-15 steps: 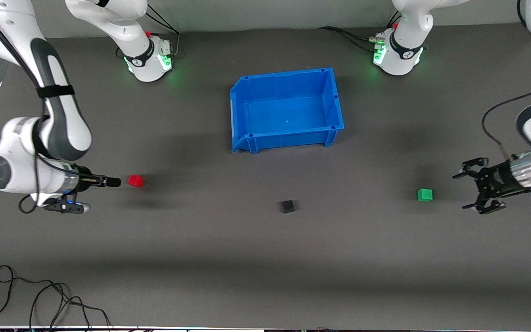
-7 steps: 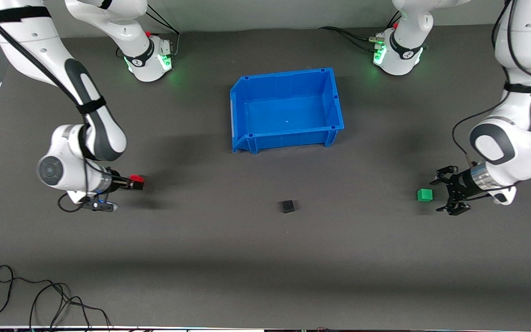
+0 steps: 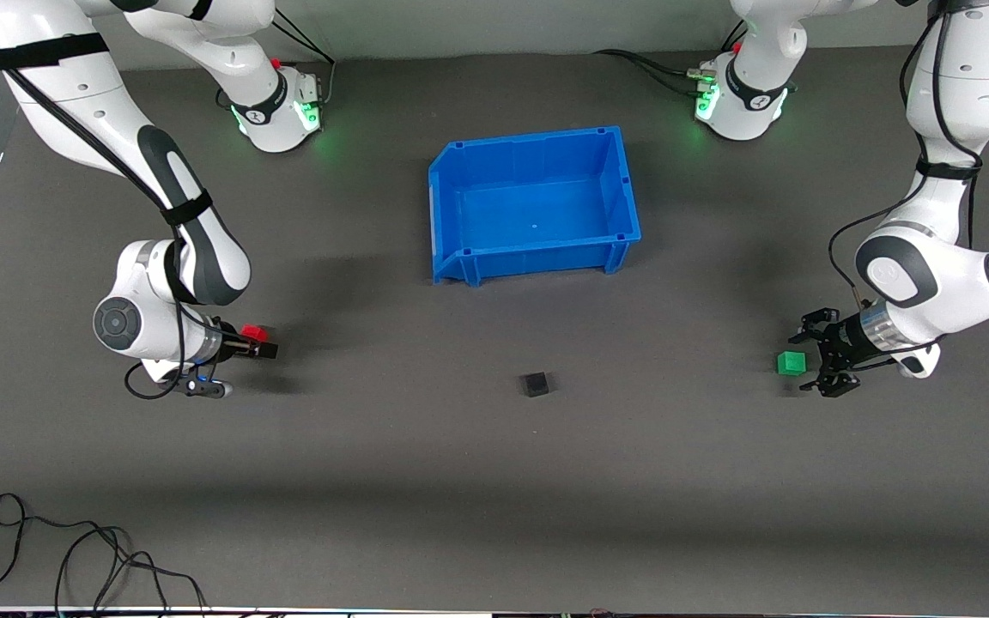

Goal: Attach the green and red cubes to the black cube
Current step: 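Lower and grasp the red cube with the right gripper while the left gripper grasps green, then carry the red cube with the right gripper while the left gripper carries green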

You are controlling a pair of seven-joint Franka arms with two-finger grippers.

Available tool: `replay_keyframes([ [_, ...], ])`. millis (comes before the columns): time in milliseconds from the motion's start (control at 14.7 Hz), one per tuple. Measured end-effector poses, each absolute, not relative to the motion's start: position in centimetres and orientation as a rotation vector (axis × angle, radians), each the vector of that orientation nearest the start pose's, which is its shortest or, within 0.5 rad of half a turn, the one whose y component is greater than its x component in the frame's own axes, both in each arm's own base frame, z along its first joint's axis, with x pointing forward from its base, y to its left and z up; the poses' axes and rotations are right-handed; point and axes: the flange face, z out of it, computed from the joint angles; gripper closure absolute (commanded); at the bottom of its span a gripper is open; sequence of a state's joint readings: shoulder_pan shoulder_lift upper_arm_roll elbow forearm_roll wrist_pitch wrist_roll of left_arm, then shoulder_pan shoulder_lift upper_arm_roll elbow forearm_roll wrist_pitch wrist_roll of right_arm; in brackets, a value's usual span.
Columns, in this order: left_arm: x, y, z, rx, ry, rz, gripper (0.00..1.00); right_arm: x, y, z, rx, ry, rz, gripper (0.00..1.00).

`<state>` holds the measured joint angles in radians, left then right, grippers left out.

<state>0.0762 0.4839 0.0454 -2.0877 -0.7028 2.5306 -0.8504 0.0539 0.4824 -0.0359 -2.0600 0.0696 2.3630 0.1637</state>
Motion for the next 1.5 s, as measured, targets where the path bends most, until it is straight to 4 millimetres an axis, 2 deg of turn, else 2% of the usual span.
replay_keyframes([
  [68,57.2,7.9,18.1,-2.469,-2.420,0.282,0.04,57.0,1.1,18.2,-3.103,0.308,0.289,0.04],
  [136,57.1,8.0,17.9,-2.472,-2.415,0.283,0.14,56.8,1.0,17.9,-3.103,0.309,0.296,0.10],
  [205,57.1,8.1,17.6,-2.474,-2.410,0.284,0.35,56.5,0.9,17.6,-3.104,0.311,0.294,0.13],
  [273,57.0,8.2,17.4,-2.474,-2.409,0.286,0.51,56.1,0.8,17.3,-3.105,0.314,0.291,0.13],
  [341,57.0,8.2,17.4,-2.473,-2.409,0.286,0.61,55.9,0.7,17.0,-3.105,0.317,0.290,0.14],
  [409,57.0,8.2,17.4,-2.474,-2.408,0.285,0.64,55.7,0.6,16.9,-3.106,0.322,0.288,0.20],
  [614,57.1,8.2,17.5,-2.478,-2.409,0.278,0.67,55.7,-0.5,16.9,-3.110,0.340,0.281,0.34],
  [886,58.0,8.3,18.6,-2.492,-2.423,0.248,0.67,55.5,-1.3,16.9,-3.113,0.354,0.278,0.37],
  [955,58.6,8.3,19.2,-2.491,-2.442,0.237,0.67,55.5,-1.3,16.9,-3.113,0.354,0.275,0.43],
  [1023,59.3,8.1,20.1,-2.481,-2.469,0.246,0.67,55.5,-1.3,16.9,-3.113,0.354,0.272,0.57],
  [1159,61.1,7.3,22.6,-2.451,-2.533,0.306,0.67,55.5,-1.2,17.0,-3.113,0.353,0.262,0.93],
  [1227,62.1,6.8,24.0,-2.435,-2.562,0.322,0.67,55.5,-1.2,17.1,-3.113,0.351,0.257,1.00],
  [1364,63.7,5.3,26.1,-2.406,-2.609,0.352,0.67,55.5,-1.2,17.2,-3.113,0.351,0.254,1.00],
  [1500,65.1,2.2,27.8,-2.389,-2.637,0.384,0.67,55.5,-1.2,17.2,-3.113,0.351,0.253,1.00],
])
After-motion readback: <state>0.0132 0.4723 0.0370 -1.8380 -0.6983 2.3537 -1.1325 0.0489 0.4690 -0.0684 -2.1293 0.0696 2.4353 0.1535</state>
